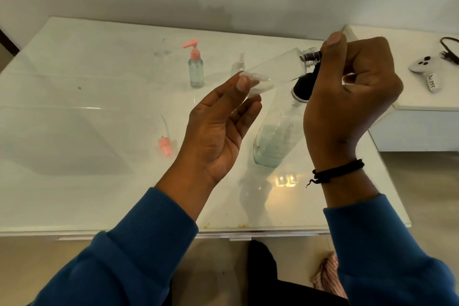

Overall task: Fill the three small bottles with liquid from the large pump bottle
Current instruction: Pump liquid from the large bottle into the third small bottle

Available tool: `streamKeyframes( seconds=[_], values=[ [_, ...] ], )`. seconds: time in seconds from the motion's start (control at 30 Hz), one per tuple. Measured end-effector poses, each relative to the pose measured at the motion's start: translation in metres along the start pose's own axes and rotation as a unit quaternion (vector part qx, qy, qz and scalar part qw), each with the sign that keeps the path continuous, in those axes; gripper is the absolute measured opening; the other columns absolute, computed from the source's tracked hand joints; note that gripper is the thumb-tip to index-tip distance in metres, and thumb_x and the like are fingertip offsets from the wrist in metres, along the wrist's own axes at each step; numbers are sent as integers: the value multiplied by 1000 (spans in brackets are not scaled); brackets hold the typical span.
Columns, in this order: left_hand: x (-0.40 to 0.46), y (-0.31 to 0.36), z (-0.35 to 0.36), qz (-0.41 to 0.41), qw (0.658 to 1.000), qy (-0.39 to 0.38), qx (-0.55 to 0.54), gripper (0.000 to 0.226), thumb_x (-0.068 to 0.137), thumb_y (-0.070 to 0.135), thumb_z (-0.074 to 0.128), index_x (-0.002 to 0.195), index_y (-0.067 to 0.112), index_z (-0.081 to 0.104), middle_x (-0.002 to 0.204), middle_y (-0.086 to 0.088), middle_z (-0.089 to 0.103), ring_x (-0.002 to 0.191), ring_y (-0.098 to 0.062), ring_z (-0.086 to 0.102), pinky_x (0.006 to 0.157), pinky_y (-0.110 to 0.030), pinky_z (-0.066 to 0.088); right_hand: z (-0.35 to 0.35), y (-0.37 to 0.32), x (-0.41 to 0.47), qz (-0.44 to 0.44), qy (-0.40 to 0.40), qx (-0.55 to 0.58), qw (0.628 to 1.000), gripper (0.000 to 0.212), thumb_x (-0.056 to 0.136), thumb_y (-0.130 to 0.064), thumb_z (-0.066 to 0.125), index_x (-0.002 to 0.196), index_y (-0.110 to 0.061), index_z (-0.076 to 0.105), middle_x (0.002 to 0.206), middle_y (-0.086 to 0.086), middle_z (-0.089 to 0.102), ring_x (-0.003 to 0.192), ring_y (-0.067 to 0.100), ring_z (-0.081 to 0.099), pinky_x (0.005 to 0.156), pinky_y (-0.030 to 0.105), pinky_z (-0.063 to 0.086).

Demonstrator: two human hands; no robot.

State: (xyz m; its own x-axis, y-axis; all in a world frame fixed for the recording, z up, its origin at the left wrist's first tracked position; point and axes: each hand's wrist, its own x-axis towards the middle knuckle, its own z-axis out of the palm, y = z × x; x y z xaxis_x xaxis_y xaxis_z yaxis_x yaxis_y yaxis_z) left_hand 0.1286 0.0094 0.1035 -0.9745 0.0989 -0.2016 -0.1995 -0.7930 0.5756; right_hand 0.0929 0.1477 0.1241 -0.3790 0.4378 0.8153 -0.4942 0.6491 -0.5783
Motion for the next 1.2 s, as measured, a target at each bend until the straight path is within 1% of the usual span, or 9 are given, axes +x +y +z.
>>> streamKeyframes(
  seconds=[0.13, 0.27, 0.43, 0.53, 0.6, 0.77, 0.87, 1.0, 1.2],
  values=[
    [-1, 0, -1, -3, 1000, 5, -8, 21, 84, 15, 68, 104, 11, 70, 101, -4, 75, 83, -13, 71, 73, -22, 58, 0, 2, -8, 10, -6, 25, 1000, 31, 98, -9, 62, 69, -14, 53, 65, 4, 49, 65, 8, 41, 64, 13, 33],
    [-1, 1, 0, -1, 1000, -3, -4, 27, 82, 17, 68, 108, 10, 69, 101, -4, 74, 83, -12, 71, 74, -22, 58, 1, 5, -1, 2, -3, 12, 1000, 35, 97, -11, 62, 63, -6, 55, 64, 4, 50, 62, 21, 45, 60, 21, 34],
    [-1, 1, -1, 0, 1000, 3, -8, 17, 88, 15, 66, 104, 10, 70, 99, -4, 75, 84, -12, 72, 73, -22, 58, 0, 5, -9, 16, -4, 32, 999, 31, 98, -8, 62, 67, -6, 58, 67, 4, 49, 67, 4, 40, 65, 13, 34],
    [-1, 2, -1, 2, 1000, 1, -10, 24, 80, 16, 69, 104, 10, 71, 101, -6, 75, 85, -14, 72, 73, -23, 58, 0, 5, -7, 16, -9, 31, 999, 33, 98, -9, 62, 66, -5, 58, 64, 7, 51, 66, 8, 42, 65, 12, 33],
    [-1, 1, 0, 1, 1000, 0, -5, 22, 85, 15, 67, 106, 9, 70, 103, -6, 75, 85, -14, 71, 73, -22, 58, 0, 5, -1, 12, -2, 25, 1000, 33, 97, -10, 62, 65, -6, 57, 64, 4, 50, 63, 13, 43, 63, 14, 33],
    [-2, 1, 1, -4, 1000, 8, -11, 14, 95, 12, 61, 106, 9, 69, 100, -5, 75, 84, -13, 73, 71, -22, 58, -1, 6, -10, 10, -1, 43, 999, 32, 98, -6, 62, 67, -4, 58, 64, 9, 50, 68, -2, 40, 66, 10, 33],
    [-3, 3, 1, -5, 1000, 5, -14, 14, 95, 12, 61, 106, 10, 69, 100, -5, 75, 83, -13, 72, 72, -22, 58, -1, 6, -10, 6, -4, 44, 999, 33, 98, -6, 61, 65, -3, 58, 63, 12, 53, 69, -2, 40, 66, 10, 33],
    [-2, 1, 2, -4, 1000, 0, -12, 12, 95, 12, 61, 104, 10, 70, 99, -5, 74, 83, -13, 72, 72, -22, 58, 0, 5, -3, 1, 5, 34, 999, 31, 97, -8, 62, 67, -8, 59, 66, 1, 49, 66, 0, 39, 65, 9, 31],
    [-2, 3, 1, -2, 1000, 5, -13, 12, 94, 12, 61, 103, 10, 70, 99, -4, 75, 83, -13, 72, 72, -22, 58, -1, 4, -9, 2, -6, 33, 999, 32, 98, -7, 61, 67, -2, 60, 67, 4, 50, 69, -1, 40, 66, 8, 31]
  ],
)
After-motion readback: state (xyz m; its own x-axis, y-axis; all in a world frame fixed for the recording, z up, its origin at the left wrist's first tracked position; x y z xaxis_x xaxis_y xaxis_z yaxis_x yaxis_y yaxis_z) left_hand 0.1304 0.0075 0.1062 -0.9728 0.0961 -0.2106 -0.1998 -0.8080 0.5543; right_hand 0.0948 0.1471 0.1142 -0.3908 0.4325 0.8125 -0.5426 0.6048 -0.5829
